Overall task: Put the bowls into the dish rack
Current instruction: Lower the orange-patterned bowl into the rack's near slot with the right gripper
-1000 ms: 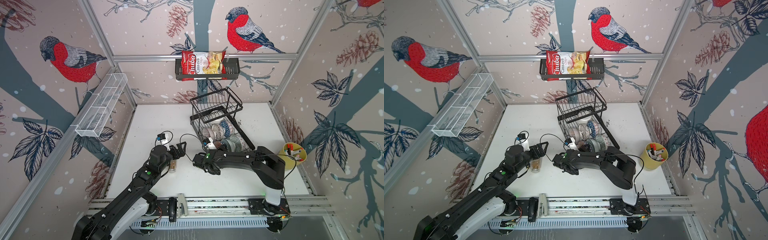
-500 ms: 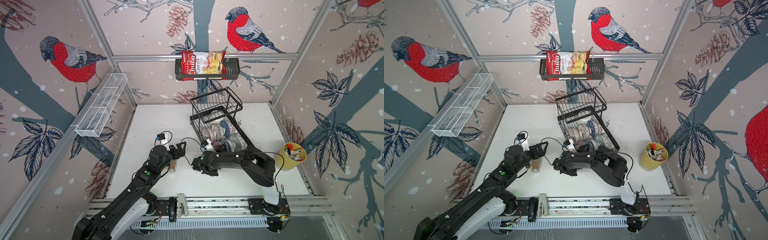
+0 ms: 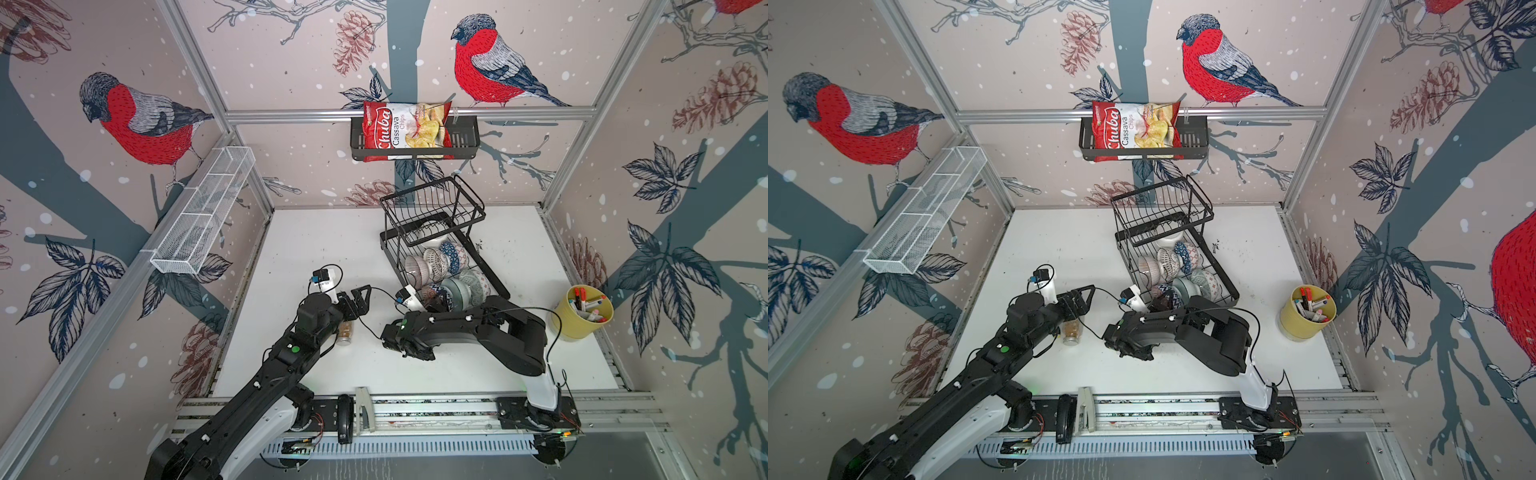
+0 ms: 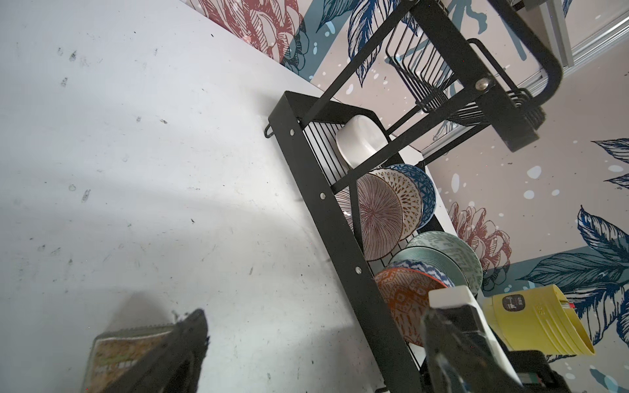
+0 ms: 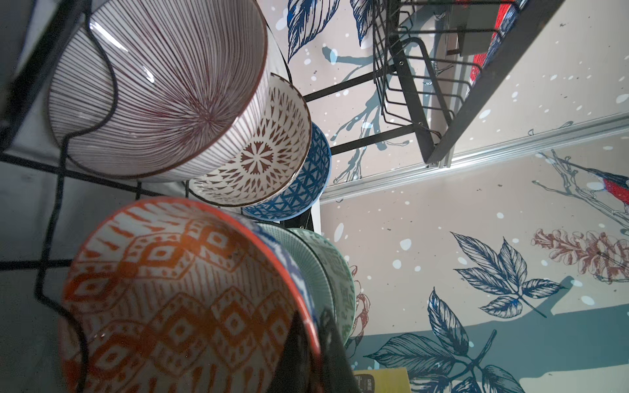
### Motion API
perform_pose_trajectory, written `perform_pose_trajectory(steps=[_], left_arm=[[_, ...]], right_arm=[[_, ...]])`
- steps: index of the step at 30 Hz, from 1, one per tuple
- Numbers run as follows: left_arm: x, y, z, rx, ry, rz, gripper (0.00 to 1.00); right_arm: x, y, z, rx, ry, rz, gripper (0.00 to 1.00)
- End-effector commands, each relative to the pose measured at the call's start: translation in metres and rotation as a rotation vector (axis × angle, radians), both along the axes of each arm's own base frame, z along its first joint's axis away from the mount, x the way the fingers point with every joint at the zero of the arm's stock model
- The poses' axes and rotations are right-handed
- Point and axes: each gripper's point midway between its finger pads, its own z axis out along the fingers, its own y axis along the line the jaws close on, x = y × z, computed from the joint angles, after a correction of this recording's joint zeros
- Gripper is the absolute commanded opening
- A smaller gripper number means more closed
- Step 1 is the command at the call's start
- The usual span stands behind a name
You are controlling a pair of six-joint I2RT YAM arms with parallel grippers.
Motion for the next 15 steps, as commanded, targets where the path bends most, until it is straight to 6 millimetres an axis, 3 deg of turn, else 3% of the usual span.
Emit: perform_pose_trajectory(steps=[1, 10, 15], left_arm=[[0.0, -0.002, 0.004, -0.004, -0.017, -0.014, 0.97], [-0.001, -0.001, 0.005, -0.005, -0.019, -0.011, 0.96], [-0.001, 0.0, 0.004, -0.005, -0.018, -0.01, 0.96]], right_arm=[[-0.012, 0.001, -0.041, -0.002, 0.2, -0.012, 0.0], [-0.028, 0.02, -0.065, 0.056, 0.33, 0.036, 0.03], [-0.032, 0.021, -0.067, 0.083, 0.36, 0.031, 0.06]])
